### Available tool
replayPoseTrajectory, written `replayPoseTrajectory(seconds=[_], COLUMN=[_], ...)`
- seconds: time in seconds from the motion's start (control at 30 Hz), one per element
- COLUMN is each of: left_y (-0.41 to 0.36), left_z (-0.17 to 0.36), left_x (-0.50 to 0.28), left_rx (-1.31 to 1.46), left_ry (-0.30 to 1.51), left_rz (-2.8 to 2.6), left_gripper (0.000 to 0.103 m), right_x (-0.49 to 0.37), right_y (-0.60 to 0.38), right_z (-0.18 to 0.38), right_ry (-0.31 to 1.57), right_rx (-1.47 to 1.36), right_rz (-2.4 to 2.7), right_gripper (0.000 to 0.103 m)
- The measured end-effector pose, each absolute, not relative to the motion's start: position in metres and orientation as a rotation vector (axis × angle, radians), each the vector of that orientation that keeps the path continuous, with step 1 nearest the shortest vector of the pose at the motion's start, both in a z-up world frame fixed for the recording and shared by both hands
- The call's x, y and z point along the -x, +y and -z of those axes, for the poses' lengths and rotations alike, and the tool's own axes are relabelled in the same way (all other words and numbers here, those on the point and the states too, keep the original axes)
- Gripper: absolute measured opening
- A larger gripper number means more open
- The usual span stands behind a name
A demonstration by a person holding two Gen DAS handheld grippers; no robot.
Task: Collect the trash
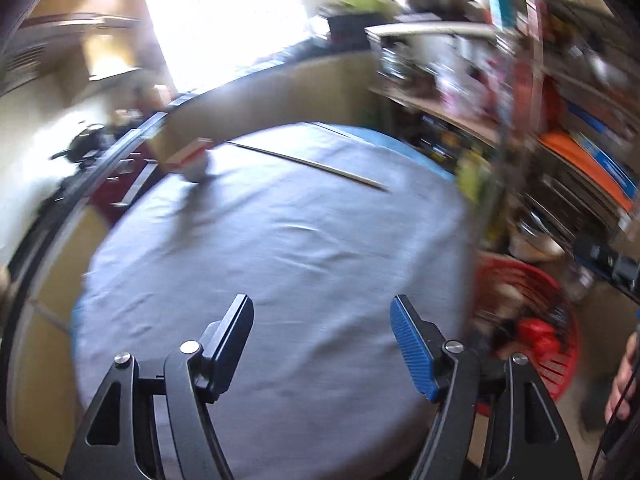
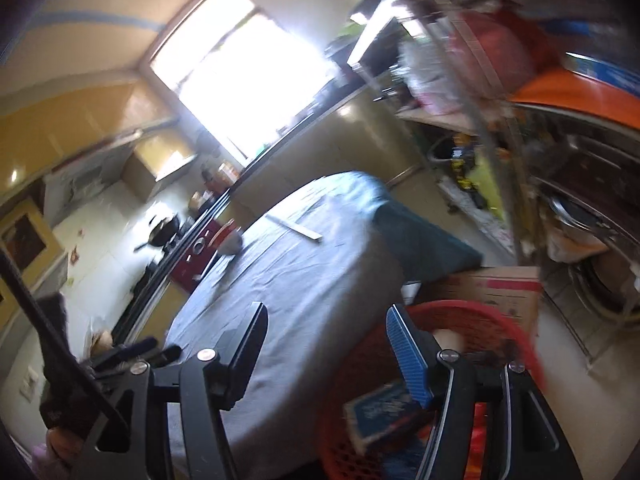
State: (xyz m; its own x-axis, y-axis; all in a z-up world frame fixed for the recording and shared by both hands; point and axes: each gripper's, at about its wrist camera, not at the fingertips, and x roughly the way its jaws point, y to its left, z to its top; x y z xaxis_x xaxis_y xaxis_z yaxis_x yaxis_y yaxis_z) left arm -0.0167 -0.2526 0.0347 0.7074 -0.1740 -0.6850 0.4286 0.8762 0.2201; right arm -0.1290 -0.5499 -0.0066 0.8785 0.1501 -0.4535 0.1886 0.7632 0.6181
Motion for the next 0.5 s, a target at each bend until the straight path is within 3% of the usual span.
replayPoseTrajectory(seconds=[0.13, 0.27, 0.5], left_y=[-0.196, -0.151, -0.092], left_z=[-0.047, -0.045, -0.014], left_x=[0.005, 0.002, -0.021], left_rx=[-0.342, -0.311, -0.237], left_ry=[0.659, 0.613, 0.688], left_rz=[0.222, 0.143, 0.107], left_gripper=[0.086, 0.087, 0.087], right_x=[0.090, 0.062, 0.018], right_y=[-0.488, -0.433, -0.343], right_z=[-0.013, -0.023, -0.032], right_ry=[0.562, 0.608, 0.656], right_rx=[-0.588, -0.485, -0.329], right_rz=[-0.051, -0.112, -0.170], right_gripper=[0.066, 0.066, 0.066])
